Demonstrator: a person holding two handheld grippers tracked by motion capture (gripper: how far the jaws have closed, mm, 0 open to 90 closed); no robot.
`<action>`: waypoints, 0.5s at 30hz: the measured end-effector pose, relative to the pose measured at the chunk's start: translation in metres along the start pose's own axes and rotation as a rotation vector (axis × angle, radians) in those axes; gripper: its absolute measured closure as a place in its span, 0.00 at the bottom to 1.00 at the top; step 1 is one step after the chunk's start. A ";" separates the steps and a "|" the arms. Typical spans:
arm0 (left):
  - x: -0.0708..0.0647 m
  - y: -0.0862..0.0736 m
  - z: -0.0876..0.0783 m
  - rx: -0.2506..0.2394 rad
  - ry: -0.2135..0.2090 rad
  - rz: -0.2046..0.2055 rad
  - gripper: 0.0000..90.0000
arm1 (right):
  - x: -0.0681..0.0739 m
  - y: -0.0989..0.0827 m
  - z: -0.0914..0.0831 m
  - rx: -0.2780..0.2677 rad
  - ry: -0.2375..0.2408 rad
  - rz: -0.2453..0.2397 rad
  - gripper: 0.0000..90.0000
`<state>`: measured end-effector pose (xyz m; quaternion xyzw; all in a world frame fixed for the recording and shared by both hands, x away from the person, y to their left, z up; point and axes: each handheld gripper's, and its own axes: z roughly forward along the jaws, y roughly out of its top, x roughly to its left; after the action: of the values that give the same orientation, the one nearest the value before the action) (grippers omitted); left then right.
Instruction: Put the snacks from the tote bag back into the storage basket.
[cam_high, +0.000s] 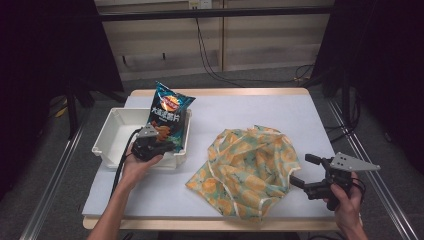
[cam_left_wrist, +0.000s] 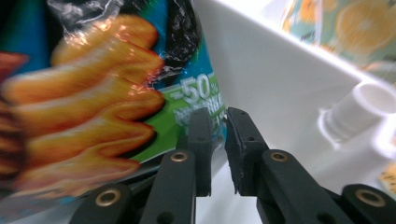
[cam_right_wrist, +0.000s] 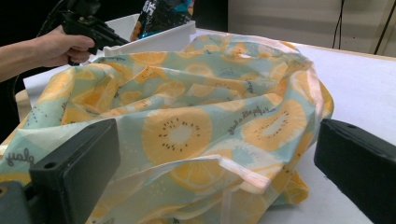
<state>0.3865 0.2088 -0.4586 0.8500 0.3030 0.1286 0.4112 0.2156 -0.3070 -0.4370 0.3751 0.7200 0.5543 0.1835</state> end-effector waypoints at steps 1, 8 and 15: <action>0.001 0.000 0.003 0.011 -0.002 0.001 0.88 | 0.000 0.000 0.000 0.000 0.001 -0.001 0.00; 0.004 0.005 0.014 0.018 0.008 -0.011 0.86 | -0.001 0.001 -0.001 -0.004 -0.002 0.006 0.00; 0.016 0.012 0.022 0.035 -0.002 -0.039 0.86 | -0.002 0.001 0.000 -0.004 -0.010 0.008 0.00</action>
<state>0.4144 0.1991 -0.4633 0.8512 0.3215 0.1144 0.3989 0.2169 -0.3088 -0.4367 0.3802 0.7165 0.5547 0.1855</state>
